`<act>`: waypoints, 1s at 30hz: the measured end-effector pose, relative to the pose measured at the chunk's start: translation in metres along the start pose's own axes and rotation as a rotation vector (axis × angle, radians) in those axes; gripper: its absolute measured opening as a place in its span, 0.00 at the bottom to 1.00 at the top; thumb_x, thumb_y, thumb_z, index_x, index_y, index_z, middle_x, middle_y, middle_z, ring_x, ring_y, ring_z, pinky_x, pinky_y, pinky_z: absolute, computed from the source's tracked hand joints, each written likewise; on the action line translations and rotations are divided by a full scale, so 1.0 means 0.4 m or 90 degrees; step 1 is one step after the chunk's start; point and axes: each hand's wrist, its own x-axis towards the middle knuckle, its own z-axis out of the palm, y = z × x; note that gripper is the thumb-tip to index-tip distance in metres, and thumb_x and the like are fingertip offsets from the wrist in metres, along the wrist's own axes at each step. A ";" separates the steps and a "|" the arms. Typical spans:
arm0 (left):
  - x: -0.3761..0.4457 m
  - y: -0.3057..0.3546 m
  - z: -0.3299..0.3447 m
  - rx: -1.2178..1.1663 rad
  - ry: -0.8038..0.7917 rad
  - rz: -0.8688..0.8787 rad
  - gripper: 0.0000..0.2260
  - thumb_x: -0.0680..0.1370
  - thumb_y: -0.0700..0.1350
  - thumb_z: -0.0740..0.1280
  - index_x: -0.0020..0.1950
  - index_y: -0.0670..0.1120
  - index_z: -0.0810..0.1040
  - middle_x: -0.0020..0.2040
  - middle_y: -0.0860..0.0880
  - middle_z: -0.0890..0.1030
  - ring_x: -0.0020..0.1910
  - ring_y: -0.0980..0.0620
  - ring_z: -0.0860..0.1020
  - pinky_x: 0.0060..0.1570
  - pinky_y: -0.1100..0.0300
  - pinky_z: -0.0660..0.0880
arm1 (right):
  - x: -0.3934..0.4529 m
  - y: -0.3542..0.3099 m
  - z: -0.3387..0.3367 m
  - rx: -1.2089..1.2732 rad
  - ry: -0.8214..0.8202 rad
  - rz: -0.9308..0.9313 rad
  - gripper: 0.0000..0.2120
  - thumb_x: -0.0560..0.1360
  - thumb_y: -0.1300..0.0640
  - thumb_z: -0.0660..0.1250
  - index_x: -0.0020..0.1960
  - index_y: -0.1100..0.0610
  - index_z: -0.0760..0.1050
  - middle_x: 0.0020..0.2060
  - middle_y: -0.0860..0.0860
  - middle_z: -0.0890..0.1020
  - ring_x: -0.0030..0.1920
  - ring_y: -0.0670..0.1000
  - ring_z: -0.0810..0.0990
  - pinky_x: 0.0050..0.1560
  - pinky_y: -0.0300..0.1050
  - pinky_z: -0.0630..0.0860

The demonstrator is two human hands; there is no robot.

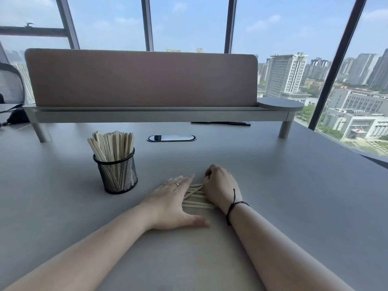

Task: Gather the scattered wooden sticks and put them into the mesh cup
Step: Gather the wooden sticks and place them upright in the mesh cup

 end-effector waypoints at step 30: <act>0.017 -0.017 0.015 -0.078 0.127 0.017 0.18 0.81 0.52 0.65 0.70 0.49 0.76 0.63 0.48 0.75 0.65 0.49 0.70 0.63 0.61 0.66 | -0.019 -0.008 -0.051 0.714 -0.112 0.131 0.24 0.83 0.43 0.56 0.50 0.59 0.82 0.44 0.61 0.86 0.51 0.60 0.82 0.63 0.55 0.75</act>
